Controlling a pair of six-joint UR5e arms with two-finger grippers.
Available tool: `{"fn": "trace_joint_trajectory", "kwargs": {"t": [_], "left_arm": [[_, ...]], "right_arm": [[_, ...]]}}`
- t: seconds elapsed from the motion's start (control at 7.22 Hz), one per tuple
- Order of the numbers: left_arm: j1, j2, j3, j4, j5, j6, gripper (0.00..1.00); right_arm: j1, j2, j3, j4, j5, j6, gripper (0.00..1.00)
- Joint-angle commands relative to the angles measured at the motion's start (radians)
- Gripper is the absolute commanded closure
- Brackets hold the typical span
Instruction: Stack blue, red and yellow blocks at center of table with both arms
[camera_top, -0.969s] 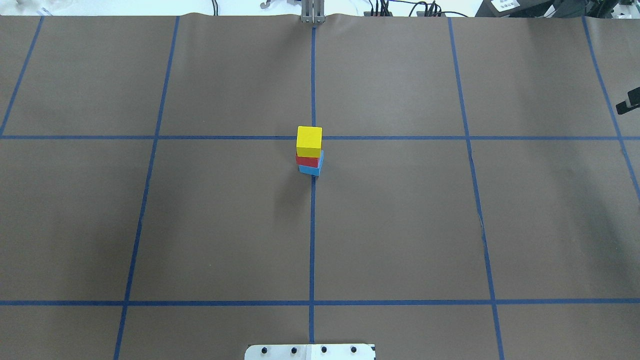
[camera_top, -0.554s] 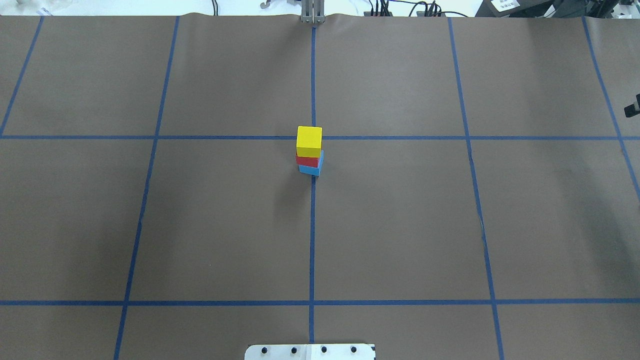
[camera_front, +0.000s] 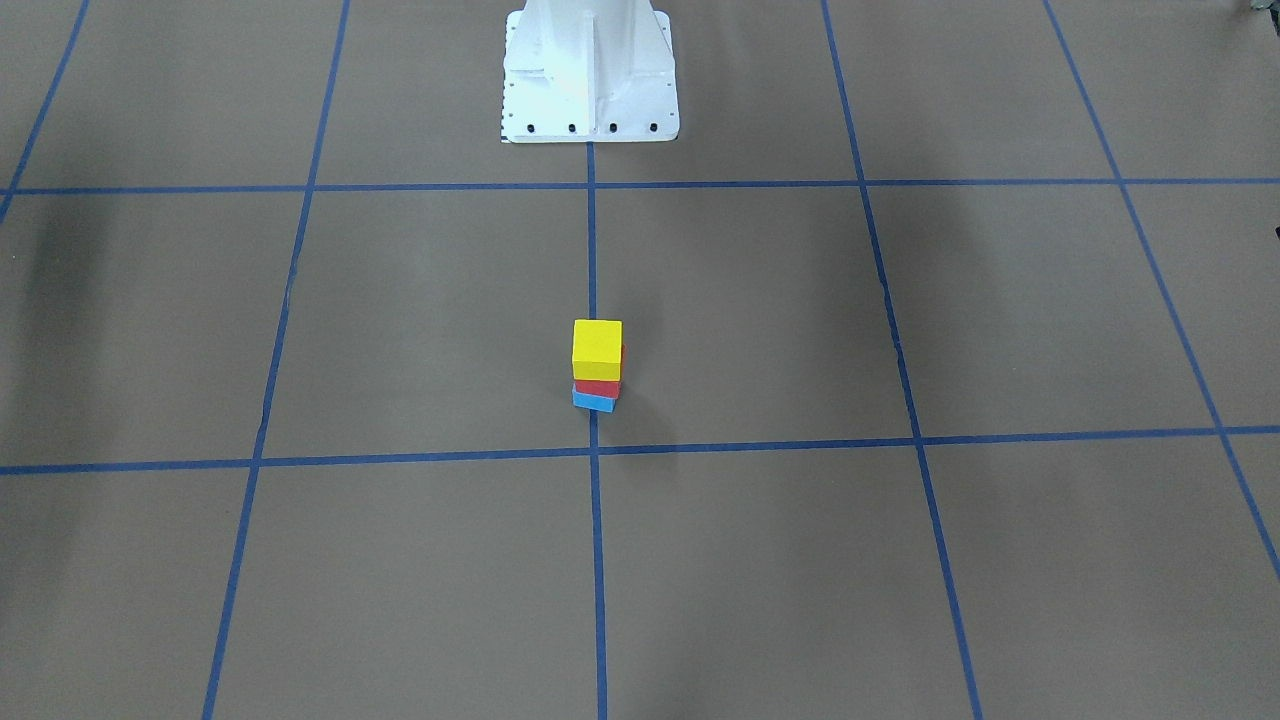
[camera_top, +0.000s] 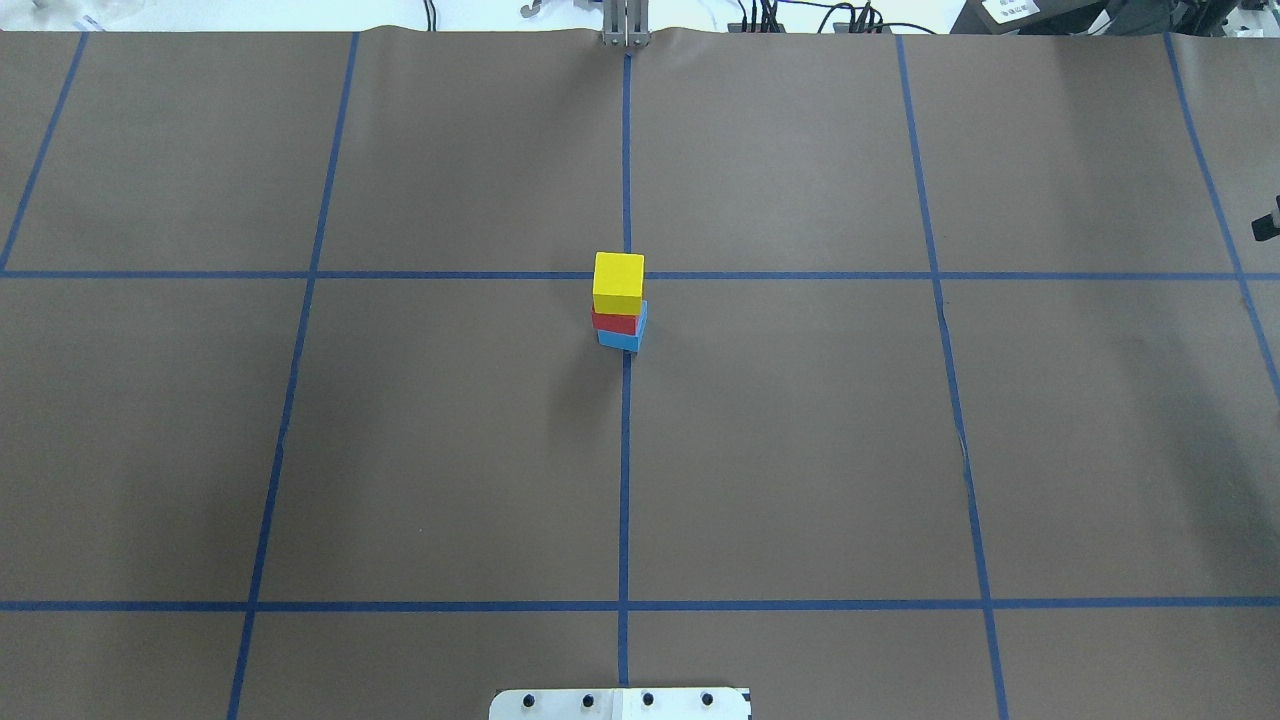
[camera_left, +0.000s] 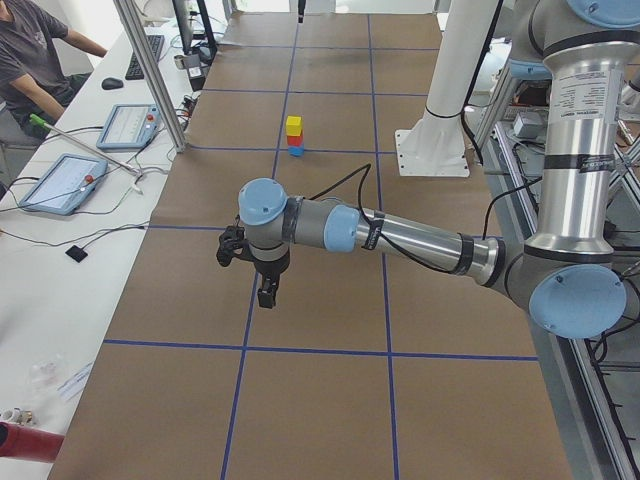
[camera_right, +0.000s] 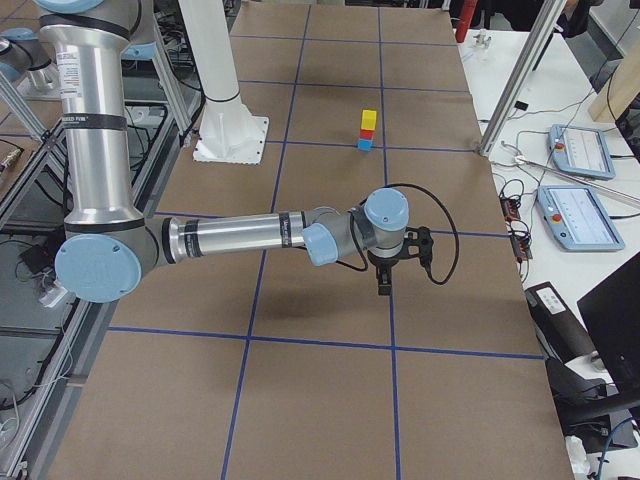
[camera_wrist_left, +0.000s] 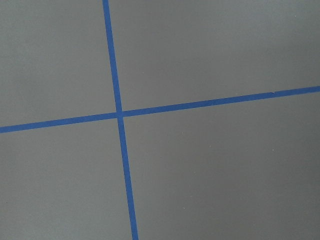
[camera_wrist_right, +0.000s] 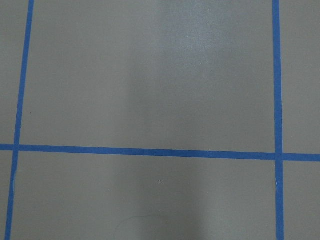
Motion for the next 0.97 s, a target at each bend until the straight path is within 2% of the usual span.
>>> {"fn": "trace_joint_trajectory", "kwargs": {"t": [0.0,0.83], "left_arm": [[-0.001,0.001,-0.014,0.0,0.0,-0.001,0.01],[-0.001,0.019,-0.054,-0.001,0.0,0.0,0.01]], "right_arm": [[0.0,-0.004,0.008,0.002,-0.009,-0.001,0.0],[-0.001,-0.018,0.005,0.002,-0.012,-0.005,0.0]]}}
